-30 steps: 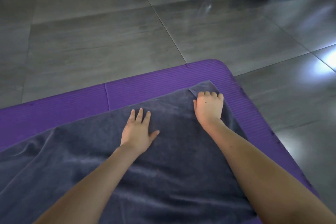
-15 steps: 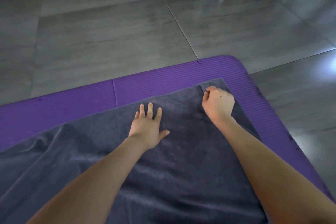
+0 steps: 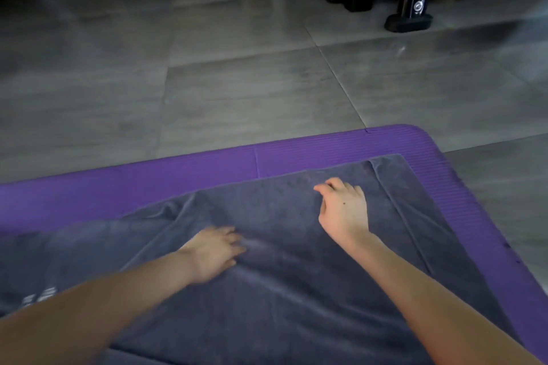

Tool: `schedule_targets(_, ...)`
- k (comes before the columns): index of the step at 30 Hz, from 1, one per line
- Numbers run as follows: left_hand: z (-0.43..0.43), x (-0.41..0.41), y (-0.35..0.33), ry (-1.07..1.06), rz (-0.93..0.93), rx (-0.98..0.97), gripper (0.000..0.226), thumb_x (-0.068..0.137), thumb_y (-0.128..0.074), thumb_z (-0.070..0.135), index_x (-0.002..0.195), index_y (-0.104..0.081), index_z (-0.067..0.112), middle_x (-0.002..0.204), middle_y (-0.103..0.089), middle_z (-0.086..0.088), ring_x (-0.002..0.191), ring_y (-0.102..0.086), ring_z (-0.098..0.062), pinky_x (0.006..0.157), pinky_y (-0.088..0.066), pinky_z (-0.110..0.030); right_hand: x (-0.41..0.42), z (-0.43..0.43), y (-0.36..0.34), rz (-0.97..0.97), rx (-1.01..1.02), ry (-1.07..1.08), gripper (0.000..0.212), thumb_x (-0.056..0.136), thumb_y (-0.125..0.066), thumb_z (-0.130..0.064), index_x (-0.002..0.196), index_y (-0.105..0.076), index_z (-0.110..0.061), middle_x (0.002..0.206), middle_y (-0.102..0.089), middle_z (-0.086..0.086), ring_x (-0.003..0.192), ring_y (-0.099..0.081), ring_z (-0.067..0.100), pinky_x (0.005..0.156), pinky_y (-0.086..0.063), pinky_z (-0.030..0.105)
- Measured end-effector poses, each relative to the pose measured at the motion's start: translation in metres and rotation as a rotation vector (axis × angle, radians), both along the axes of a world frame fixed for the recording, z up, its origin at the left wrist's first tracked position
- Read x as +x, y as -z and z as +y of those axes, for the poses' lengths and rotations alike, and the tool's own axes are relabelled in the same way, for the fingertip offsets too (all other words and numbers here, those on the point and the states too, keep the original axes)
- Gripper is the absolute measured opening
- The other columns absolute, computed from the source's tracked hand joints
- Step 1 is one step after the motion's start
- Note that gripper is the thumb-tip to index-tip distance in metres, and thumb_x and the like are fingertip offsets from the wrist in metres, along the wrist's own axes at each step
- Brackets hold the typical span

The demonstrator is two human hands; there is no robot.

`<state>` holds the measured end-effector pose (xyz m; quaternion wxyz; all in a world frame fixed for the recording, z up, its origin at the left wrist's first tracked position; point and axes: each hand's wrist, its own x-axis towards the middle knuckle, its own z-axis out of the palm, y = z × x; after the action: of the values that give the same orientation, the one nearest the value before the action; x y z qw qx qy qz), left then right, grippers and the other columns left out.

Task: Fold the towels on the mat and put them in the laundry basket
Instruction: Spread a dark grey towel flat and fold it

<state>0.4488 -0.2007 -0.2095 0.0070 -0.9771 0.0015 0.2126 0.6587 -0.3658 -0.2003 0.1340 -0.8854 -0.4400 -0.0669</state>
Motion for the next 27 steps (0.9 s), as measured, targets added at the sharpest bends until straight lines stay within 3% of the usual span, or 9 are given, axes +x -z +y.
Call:
schedule_targets(5,0.060,-0.122,-0.041,-0.194,0.232,0.191,0.037,0.100,-0.032,0.034,0.134,-0.044,0.026,0.138,-0.045,0.003,0.130,-0.036,-0.020,0.107,-0.031,-0.035,-0.088,0.052,-0.021,0.006,-0.038,-0.285,0.036,0.040,-0.082,-0.001,0.069,-0.071,-0.019,0.071,-0.060,-0.001,0.050,-0.055,0.020,0.051,-0.046,0.030)
schedule_targets(9,0.105,-0.204,-0.065,-0.421,0.230,0.318,0.035,0.100,-0.032,0.033,0.132,-0.044,0.027,0.136,-0.047,0.004,0.128,-0.039,-0.018,0.103,-0.036,-0.032,-0.153,0.099,-0.035,-0.008,-0.157,-0.472,0.034,0.040,-0.085,-0.011,0.067,-0.069,-0.024,0.069,-0.058,-0.004,0.050,-0.054,0.016,0.050,-0.044,0.028)
schedule_targets(11,0.125,-0.239,-0.067,-0.588,0.159,0.323,0.034,0.099,-0.034,0.031,0.130,-0.047,0.027,0.132,-0.049,0.005,0.125,-0.041,-0.017,0.100,-0.039,-0.031,-0.183,0.122,-0.039,0.016,-0.251,-0.531,0.034,0.056,-0.081,-0.012,0.087,-0.071,-0.022,0.085,-0.061,-0.001,0.068,-0.060,0.020,0.063,-0.047,0.031)
schedule_targets(13,0.143,-0.270,-0.058,-0.754,0.081,0.281,0.034,0.097,-0.035,0.028,0.128,-0.049,0.027,0.129,-0.051,0.005,0.122,-0.044,-0.018,0.096,-0.042,-0.032,-0.208,0.146,-0.034,0.003,-0.342,-0.613,0.035,0.083,-0.060,-0.011,0.117,-0.061,-0.018,0.113,-0.055,0.005,0.100,-0.056,0.027,0.087,-0.042,0.036)
schedule_targets(15,0.162,-0.293,-0.046,-0.891,0.004,0.233,0.031,0.097,-0.036,0.028,0.124,-0.053,0.025,0.123,-0.053,0.002,0.118,-0.047,-0.020,0.092,-0.044,-0.033,-0.230,0.169,-0.031,-0.017,-0.440,-0.673,0.034,0.093,-0.047,-0.013,0.126,-0.053,-0.017,0.123,-0.050,0.005,0.111,-0.050,0.028,0.093,-0.036,0.036)
schedule_targets(22,0.229,-0.320,-0.008,-1.090,-0.382,0.128,0.018,0.091,-0.047,0.010,0.099,-0.063,0.008,0.101,-0.061,-0.012,0.096,-0.053,-0.035,0.078,-0.046,-0.042,-0.265,0.259,-0.004,-0.024,-0.492,-0.495,0.029,0.099,-0.039,-0.024,0.124,-0.052,-0.019,0.123,-0.054,0.002,0.114,-0.049,0.024,0.095,-0.035,0.034)
schedule_targets(24,0.250,-0.318,0.000,-1.089,-0.432,0.087,0.022,0.091,-0.049,0.012,0.108,-0.063,0.008,0.105,-0.062,-0.014,0.100,-0.053,-0.038,0.084,-0.045,-0.045,-0.265,0.279,0.005,0.002,-0.473,-0.420,0.031,0.098,-0.042,-0.031,0.125,-0.052,-0.021,0.123,-0.055,0.001,0.114,-0.049,0.024,0.095,-0.035,0.034)
schedule_targets(27,0.274,-0.311,0.011,-1.041,-0.298,0.087,0.039,0.095,-0.047,0.027,0.133,-0.048,0.018,0.129,-0.054,-0.005,0.118,-0.046,-0.030,0.095,-0.040,-0.039,-0.264,0.301,0.020,0.036,-0.466,-0.346,0.037,0.095,-0.046,-0.037,0.130,-0.049,-0.024,0.127,-0.055,-0.001,0.118,-0.046,0.023,0.097,-0.034,0.033)
